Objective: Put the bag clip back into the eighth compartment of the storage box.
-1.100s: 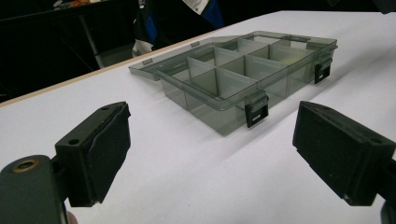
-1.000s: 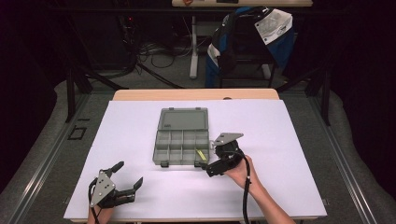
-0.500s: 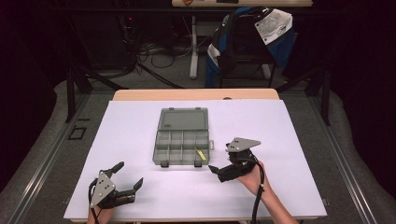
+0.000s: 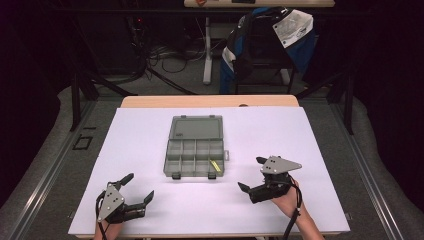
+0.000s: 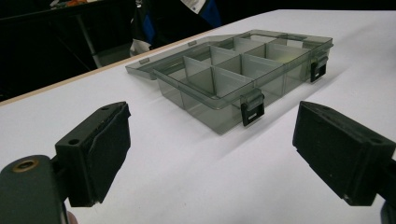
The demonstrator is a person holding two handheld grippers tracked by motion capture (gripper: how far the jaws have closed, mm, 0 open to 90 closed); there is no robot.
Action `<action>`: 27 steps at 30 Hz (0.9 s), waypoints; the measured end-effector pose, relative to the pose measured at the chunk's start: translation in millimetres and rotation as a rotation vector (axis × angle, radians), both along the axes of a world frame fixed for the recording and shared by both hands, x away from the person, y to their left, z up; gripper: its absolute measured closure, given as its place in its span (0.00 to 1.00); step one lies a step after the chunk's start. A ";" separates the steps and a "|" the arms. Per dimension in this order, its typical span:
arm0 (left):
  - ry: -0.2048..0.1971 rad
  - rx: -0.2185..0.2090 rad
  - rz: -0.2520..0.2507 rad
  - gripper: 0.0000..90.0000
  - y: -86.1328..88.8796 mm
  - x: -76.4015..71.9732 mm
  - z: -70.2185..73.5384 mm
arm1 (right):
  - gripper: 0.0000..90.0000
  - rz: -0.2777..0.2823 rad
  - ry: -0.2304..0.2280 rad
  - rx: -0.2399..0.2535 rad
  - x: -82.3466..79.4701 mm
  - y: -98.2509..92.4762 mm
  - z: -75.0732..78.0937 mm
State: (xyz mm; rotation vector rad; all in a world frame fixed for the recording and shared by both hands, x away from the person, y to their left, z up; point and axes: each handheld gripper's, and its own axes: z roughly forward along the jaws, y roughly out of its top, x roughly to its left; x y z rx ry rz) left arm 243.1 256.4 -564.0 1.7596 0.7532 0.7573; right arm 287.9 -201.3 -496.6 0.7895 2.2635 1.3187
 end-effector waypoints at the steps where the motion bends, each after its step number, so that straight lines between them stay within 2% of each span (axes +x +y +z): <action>1: 0.001 0.002 -0.001 0.13 0.0 0.1 0.1 | 0.00 -0.005 -0.003 -0.004 -0.8 -1.9 -0.7; 10: 0.001 0.000 -0.002 0.13 -0.9 0.7 -0.4 | 0.00 -0.028 -0.025 0.004 -8.4 -17.4 -9.5; 27: 0.006 0.002 0.000 0.13 -1.4 1.9 -1.2 | 0.00 -0.020 -0.060 0.005 -25.4 -35.9 -36.0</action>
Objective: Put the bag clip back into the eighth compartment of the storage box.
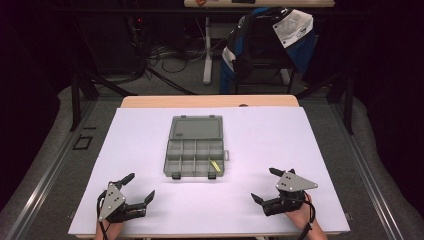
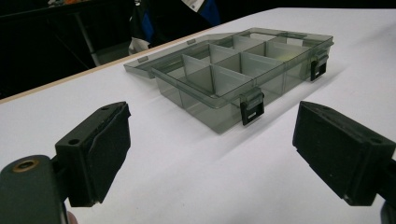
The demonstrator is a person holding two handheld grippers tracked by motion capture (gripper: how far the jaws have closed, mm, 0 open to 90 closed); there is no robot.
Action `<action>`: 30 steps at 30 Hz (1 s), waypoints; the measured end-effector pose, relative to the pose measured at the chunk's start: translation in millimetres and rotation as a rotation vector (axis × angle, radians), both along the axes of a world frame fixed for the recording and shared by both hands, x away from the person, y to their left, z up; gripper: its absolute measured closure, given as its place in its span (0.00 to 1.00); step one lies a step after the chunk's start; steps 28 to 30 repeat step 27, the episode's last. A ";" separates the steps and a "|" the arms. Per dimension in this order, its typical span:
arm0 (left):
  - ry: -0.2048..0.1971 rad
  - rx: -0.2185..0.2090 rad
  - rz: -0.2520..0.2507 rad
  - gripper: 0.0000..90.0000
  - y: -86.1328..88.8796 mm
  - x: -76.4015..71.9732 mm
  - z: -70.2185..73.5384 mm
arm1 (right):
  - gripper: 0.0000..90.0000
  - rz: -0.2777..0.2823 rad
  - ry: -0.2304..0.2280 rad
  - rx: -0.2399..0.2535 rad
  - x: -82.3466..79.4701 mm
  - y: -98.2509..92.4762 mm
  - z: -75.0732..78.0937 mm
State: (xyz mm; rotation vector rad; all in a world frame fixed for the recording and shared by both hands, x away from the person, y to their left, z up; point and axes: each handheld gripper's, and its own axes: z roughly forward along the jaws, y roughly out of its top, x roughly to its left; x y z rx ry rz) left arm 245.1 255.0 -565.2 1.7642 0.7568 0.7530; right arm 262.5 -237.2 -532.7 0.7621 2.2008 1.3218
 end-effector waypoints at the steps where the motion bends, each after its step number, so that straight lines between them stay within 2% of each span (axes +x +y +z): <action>1: -0.001 0.000 -0.002 0.13 -0.1 0.3 -0.2 | 0.00 0.000 -0.005 -0.002 -1.3 -0.7 -1.6; 10: -0.002 -0.003 0.001 0.13 -0.6 1.0 -0.5 | 0.00 -0.014 -0.026 0.009 -11.2 -8.5 -12.1; 14: 0.001 -0.004 0.002 0.13 -0.6 1.3 -0.6 | 0.00 -0.027 -0.048 0.020 -17.4 -12.1 -17.2; 17: 0.004 0.001 0.003 0.13 -0.3 1.3 -0.2 | 0.00 -0.023 -0.066 0.008 -20.9 -11.9 -20.3; 30: 0.006 -0.002 0.003 0.13 -0.8 2.1 -0.1 | 0.00 -0.012 -0.078 0.014 -22.8 -9.6 -20.2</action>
